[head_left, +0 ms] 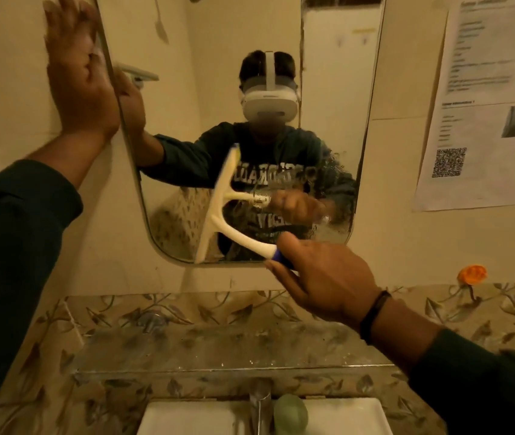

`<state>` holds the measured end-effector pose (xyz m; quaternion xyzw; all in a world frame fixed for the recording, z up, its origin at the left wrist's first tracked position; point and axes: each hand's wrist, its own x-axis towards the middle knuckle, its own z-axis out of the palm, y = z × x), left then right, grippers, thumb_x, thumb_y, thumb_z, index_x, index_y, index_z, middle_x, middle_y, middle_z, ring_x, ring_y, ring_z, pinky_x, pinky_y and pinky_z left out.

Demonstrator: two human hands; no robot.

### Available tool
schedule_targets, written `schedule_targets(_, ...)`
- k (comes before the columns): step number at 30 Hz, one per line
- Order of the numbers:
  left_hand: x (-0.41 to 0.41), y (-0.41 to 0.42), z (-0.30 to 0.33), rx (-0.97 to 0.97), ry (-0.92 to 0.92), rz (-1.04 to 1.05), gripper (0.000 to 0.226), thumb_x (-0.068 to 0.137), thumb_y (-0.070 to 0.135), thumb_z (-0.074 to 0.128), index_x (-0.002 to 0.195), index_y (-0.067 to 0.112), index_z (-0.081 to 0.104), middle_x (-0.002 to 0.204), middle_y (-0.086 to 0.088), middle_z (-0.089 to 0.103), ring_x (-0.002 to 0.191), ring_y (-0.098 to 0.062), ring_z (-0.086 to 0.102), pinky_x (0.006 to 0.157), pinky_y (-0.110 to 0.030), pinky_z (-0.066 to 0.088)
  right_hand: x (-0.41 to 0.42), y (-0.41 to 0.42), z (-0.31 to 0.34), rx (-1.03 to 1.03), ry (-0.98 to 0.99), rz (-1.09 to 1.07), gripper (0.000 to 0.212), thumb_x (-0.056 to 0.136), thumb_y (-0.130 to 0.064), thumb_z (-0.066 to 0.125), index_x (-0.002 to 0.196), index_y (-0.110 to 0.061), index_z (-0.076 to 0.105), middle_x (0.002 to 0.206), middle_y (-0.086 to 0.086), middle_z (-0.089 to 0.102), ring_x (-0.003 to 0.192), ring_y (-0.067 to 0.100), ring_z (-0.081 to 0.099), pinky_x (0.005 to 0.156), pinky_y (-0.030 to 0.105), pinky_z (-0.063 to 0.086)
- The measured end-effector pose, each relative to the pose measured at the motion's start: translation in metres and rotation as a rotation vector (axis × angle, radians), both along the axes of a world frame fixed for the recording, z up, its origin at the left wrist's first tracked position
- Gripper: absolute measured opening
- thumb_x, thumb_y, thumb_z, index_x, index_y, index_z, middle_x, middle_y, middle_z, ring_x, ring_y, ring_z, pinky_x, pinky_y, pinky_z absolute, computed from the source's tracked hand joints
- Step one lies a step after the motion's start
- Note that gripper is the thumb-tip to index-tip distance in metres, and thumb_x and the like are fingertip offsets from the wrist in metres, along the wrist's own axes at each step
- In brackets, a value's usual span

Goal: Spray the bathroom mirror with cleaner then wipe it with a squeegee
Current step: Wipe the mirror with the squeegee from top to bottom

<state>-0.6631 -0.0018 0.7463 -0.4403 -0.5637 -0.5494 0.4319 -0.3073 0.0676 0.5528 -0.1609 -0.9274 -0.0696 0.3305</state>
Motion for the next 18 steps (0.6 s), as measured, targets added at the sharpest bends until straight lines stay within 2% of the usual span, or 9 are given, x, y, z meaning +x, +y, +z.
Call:
schedule_targets(2,0.003,-0.003,-0.003,-0.008,-0.019,-0.058,0.050,0.105,0.037,0.028,0.151,0.022,0.038,0.160,-0.005,0.033,0.151,-0.021,0.028,0.122,-0.038,0.026,-0.025,-0.010,0.006,0.038,-0.014,0.032,0.031,0.097,-0.056,0.027,0.096,-0.029,0.041,0.065,-0.008,0.053,0.043,0.007,0.044,0.036,0.025,0.041)
schedule_targets(6,0.005,-0.013,-0.005,-0.062,0.017,0.046,0.052,0.105,0.042,0.027,0.154,0.026,0.032,0.164,-0.003,0.027,0.153,-0.021,0.021,0.124,-0.033,0.021,-0.049,-0.012,0.010,0.057,-0.061,0.018,0.028,0.097,-0.054,0.028,0.096,-0.028,0.039,0.058,-0.009,0.042,0.039,0.008,0.039,0.034,0.025,0.030)
schedule_targets(10,0.010,-0.019,-0.003,-0.142,0.001,0.083,0.053,0.105,0.036,0.028,0.156,0.024,0.028,0.166,-0.006,0.018,0.155,-0.023,0.014,0.125,-0.030,0.018,-0.014,0.010,-0.009,-0.018,-0.062,-0.012,0.031,0.096,-0.059,0.021,0.095,-0.033,0.037,0.066,-0.009,0.051,0.045,0.009,0.045,0.041,0.030,0.047)
schedule_targets(12,0.015,-0.021,-0.004,-0.158,-0.001,0.074,0.053,0.105,0.034,0.029,0.157,0.022,0.026,0.166,-0.008,0.015,0.155,-0.024,0.012,0.125,-0.026,0.015,0.011,0.019,-0.026,-0.056,-0.095,-0.035,0.030,0.094,-0.063,0.017,0.093,-0.037,0.032,0.067,-0.012,0.050,0.046,0.008,0.045,0.043,0.024,0.046)
schedule_targets(15,0.021,-0.022,-0.005,-0.164,-0.001,0.111,0.052,0.105,0.029,0.029,0.157,0.019,0.025,0.166,-0.011,0.012,0.155,-0.028,0.008,0.119,-0.011,0.006,0.026,0.023,-0.038,-0.061,-0.114,-0.041,0.031,0.091,-0.067,0.010,0.091,-0.041,0.026,0.069,-0.013,0.046,0.045,0.008,0.043,0.042,0.021,0.042)
schedule_targets(18,0.024,-0.019,-0.005,-0.166,-0.006,0.134,0.052,0.106,0.029,0.028,0.157,0.018,0.023,0.167,-0.010,0.012,0.155,-0.028,0.007,0.119,-0.012,0.006,0.017,0.021,-0.027,-0.052,-0.125,-0.004,0.033,0.092,-0.066,0.013,0.094,-0.038,0.030,0.069,-0.011,0.049,0.047,0.008,0.045,0.045,0.025,0.050)
